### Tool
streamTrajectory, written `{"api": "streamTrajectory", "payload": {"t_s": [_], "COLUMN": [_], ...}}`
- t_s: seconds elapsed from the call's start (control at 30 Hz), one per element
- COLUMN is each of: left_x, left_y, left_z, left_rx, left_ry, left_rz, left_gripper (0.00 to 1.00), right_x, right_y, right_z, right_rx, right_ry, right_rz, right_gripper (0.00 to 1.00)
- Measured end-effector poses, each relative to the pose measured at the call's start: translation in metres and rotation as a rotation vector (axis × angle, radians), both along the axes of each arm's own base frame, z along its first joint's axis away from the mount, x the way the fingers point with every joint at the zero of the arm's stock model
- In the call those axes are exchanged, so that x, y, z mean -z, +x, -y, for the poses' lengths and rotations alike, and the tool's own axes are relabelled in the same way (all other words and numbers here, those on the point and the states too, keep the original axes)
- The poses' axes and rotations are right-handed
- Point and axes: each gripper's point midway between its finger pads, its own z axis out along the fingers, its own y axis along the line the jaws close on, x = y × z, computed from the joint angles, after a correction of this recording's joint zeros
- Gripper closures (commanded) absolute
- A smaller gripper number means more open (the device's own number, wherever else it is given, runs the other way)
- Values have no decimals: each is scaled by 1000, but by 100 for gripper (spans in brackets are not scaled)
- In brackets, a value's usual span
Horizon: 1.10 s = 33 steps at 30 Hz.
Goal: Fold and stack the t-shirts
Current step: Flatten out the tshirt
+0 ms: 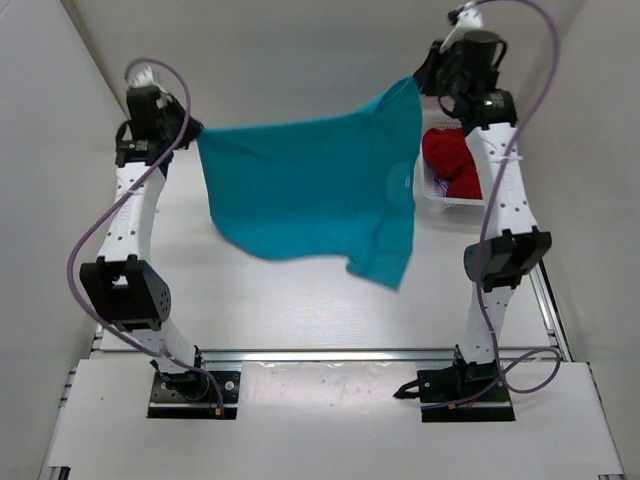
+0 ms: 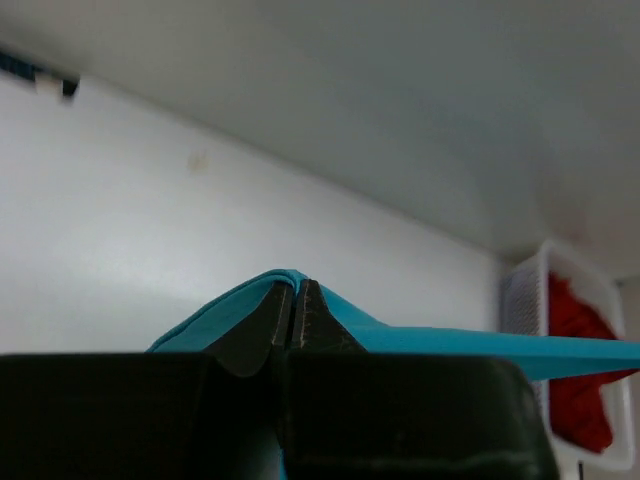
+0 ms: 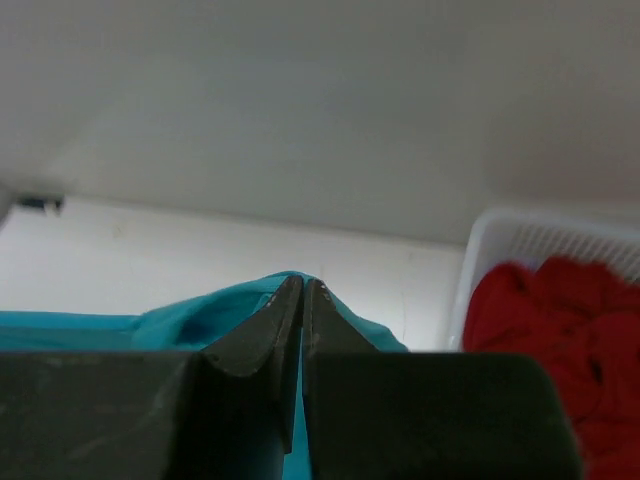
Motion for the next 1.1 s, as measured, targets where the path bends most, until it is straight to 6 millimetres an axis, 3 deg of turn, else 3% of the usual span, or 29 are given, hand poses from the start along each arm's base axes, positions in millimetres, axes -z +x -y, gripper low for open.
{"api": "streamTrajectory", "payload": {"t_s": [0.1, 0.2, 0.27, 0.3, 0.4, 0.5, 0.57, 0.63, 0.7, 0.77, 0.83, 0.93, 1.1], "left_x": [-89, -148, -167, -169, -152, -111, -70, -26, 17, 54, 90, 136, 194], "left_y": [-4, -26, -40, -44, -49, -46, -49, -62, -87, -120, -158, -205, -241], "left_z": [-8, -22, -30, -33, -39, -41, -44, -42, -37, -35, -40, -48, -40], "left_rx": [-34, -71, -98, -109, -131, -145, -175, -195, -193, -197, -216, -257, -255], "left_ry": [10, 16, 24, 27, 31, 49, 85, 130, 164, 182, 184, 158, 94], "left_rz": [213, 358, 412, 422, 402, 325, 244, 168, 84, 35, -4, -54, -159], "left_gripper": [100, 100, 100, 100, 100, 100, 100, 100, 100, 100, 100, 100, 100], "right_x": [-87, -168, -205, -214, -211, -153, -75, 19, 107, 183, 235, 263, 287], "right_y": [-28, -75, -108, -120, -133, -120, -108, -110, -132, -174, -225, -276, -324], "right_z": [11, 10, 5, 3, 9, 13, 14, 19, 24, 25, 25, 21, 20], "right_rx": [30, 26, -2, -14, -12, 9, 29, 59, 93, 108, 102, 85, 60], "right_ry": [31, 59, 78, 83, 78, 50, 20, -7, -36, -62, -77, -60, 8], "right_rz": [223, 426, 522, 546, 537, 400, 240, 50, -132, -292, -409, -479, -559], "right_gripper": [100, 100, 100, 100, 100, 99, 100, 100, 100, 100, 100, 100, 100]}}
